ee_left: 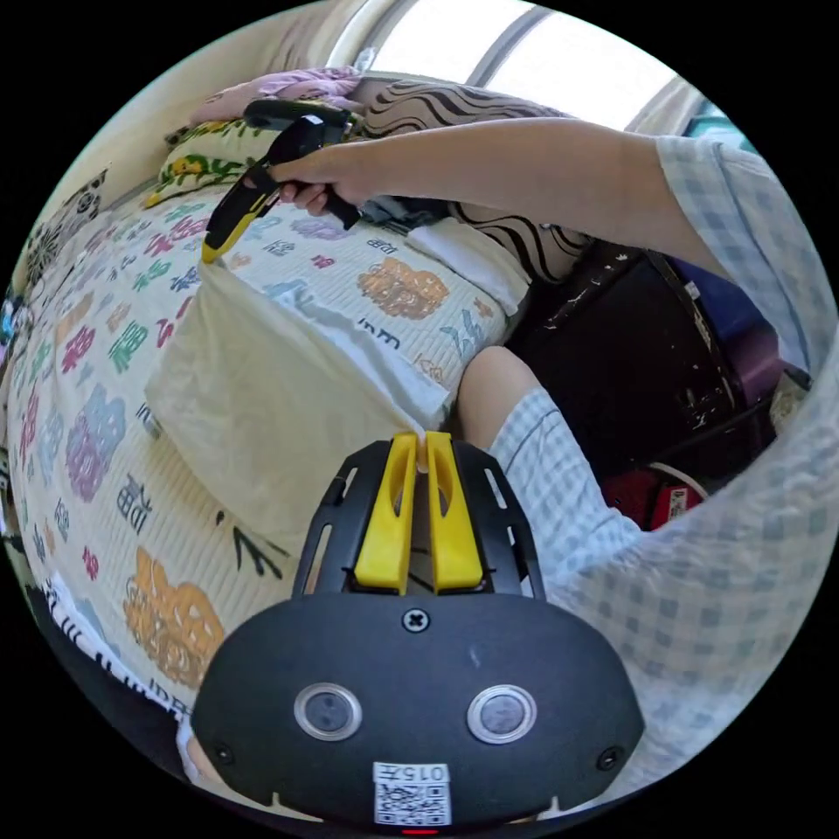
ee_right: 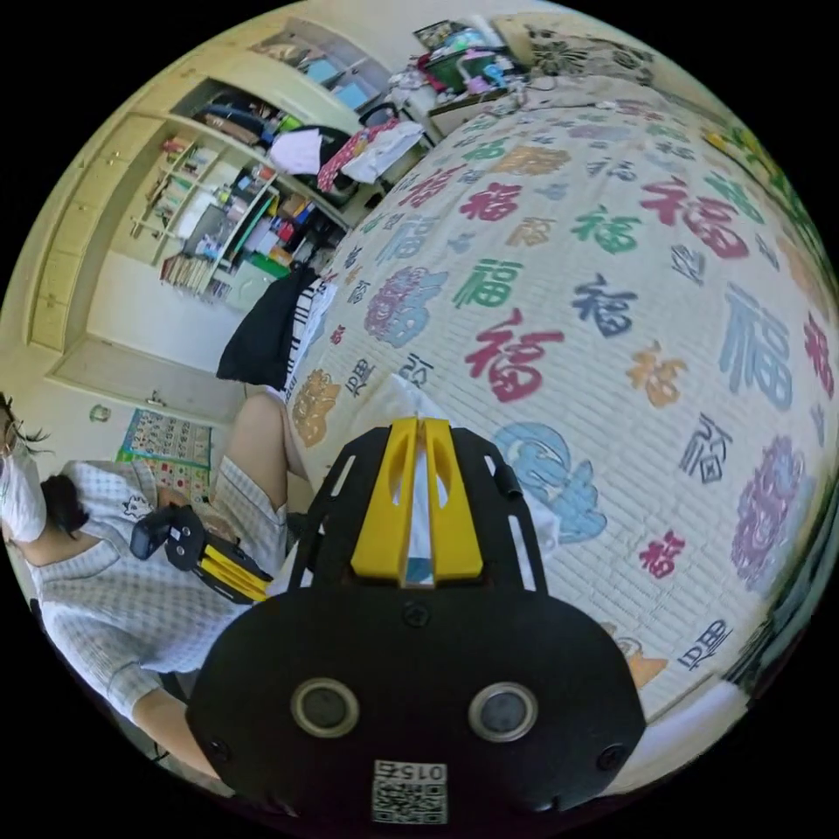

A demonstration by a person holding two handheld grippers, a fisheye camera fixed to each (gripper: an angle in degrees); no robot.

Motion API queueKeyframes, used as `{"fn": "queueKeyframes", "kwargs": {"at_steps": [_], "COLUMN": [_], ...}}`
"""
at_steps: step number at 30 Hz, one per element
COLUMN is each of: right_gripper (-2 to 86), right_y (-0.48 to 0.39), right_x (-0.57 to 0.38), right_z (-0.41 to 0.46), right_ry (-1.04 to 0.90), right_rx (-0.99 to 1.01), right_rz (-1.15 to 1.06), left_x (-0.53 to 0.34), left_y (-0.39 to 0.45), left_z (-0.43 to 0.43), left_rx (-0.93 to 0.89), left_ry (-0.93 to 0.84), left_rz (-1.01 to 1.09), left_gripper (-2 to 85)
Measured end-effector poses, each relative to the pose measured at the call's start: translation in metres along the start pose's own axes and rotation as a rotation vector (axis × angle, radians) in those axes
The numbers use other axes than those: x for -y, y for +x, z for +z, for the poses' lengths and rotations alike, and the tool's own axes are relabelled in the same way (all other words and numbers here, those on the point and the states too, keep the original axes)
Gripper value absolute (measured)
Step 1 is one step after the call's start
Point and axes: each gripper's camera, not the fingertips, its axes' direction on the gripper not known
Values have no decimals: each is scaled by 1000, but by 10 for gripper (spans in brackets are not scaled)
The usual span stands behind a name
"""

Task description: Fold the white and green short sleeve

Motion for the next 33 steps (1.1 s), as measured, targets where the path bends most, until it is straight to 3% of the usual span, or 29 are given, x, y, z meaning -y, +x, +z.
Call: {"fn": "queueKeyframes", "kwargs": {"at_steps": [9, 13, 19, 28, 33], "right_gripper": [7, 17, 49, 43, 17], "right_y": [80, 93, 81, -15, -85], "right_x": [-78, -95, -130, -177, -169], "right_z": [-112, -148, -221, -320, -304], "right_ry": [176, 235, 343, 469, 292], "right_rx": [170, 213, 219, 109, 39], "right_rz": [139, 196, 309, 319, 258], "left_x": [-10, -21, -47, -102, -142], "left_y": [37, 45, 49, 76, 61], "left_z": [167, 219, 296, 276, 317], "left_rx": [-16, 28, 87, 706, 866], "left_ry": [-120, -129, -296, -170, -267], "left_rz": [80, 117, 228, 552, 682], "left_gripper": [1, 9, 69, 78, 71]}}
